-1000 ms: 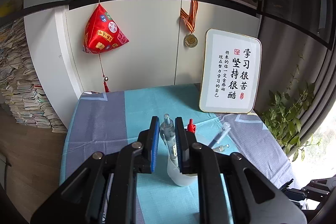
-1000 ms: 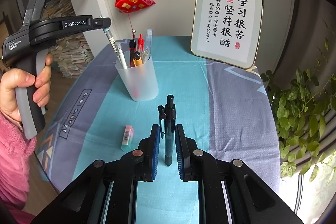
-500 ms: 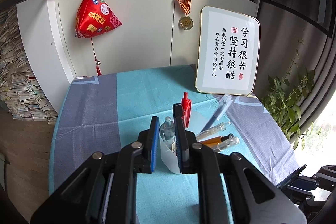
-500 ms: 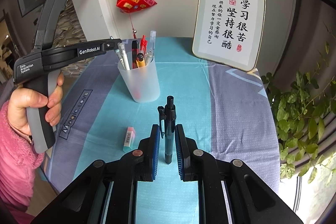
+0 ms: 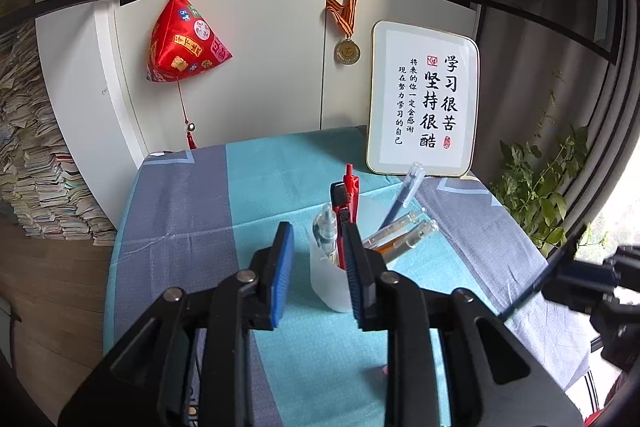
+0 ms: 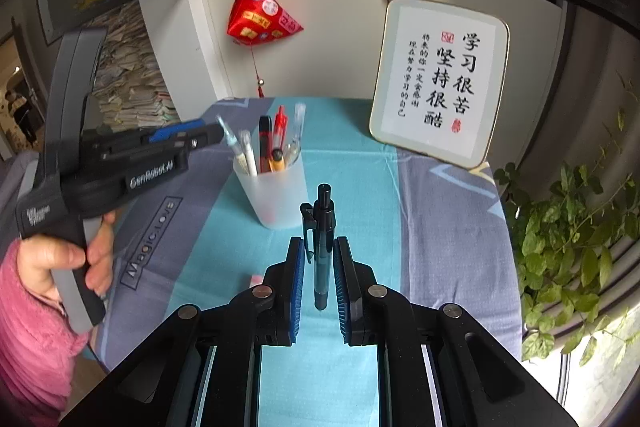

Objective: Organize stationery
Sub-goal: 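Open the left tool to release the clear pen in the cup, then lower the black pen into the cup and open the right tool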

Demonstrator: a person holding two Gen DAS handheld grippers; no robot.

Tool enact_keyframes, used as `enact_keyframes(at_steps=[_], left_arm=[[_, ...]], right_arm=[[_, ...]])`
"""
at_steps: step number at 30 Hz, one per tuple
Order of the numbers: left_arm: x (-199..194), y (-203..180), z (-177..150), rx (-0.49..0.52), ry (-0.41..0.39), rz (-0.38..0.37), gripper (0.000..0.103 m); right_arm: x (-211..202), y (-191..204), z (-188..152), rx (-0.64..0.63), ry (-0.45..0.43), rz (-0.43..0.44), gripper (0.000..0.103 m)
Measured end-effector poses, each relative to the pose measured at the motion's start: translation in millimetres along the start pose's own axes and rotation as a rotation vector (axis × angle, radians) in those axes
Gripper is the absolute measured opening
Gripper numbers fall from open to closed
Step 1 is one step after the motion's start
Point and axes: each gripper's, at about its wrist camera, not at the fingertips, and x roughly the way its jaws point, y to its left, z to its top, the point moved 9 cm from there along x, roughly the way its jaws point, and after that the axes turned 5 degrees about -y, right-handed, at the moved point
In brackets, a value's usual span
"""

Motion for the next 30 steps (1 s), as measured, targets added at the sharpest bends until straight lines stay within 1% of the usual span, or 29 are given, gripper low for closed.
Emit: enact_keyframes(at_steps=[2,5,9,12,15,22,26,30], left_arm=[[-8,2,-3,-0.003,-0.009,-0.005,0.033],[-17,6,-10,-0.005,-0.012,-0.007,0.034],[-23,7,-17,-0.005,-0.006,-0.014,0.035],[-26,10,-20,-0.006,-0.006,-0.012,0.035],[-28,12,-23,-0.007,-0.003,-0.01,0.036],[-31,15,-35,-0.008,0.013,-0.013,0.036],[-30,15,-41,-0.013,0.025,-0.019,0.036],[-26,13,-48,-0.023,0.044,-0.028,0.036]], right_arm=[[-5,2,20,-0.004,-0.039,0.003,0.016],[-10,9,54,-0.001,-0.104,0.018,0.016],[-13,21,96,0.021,-0.188,0.057,0.016],[-1,29,115,0.023,-0.211,0.068,0.016],[21,34,119,0.009,-0.201,0.047,0.016],[72,26,107,0.024,-0.124,0.027,0.016],[89,19,100,0.047,-0.087,0.028,0.016],[97,19,91,0.048,-0.062,0.032,0.016]])
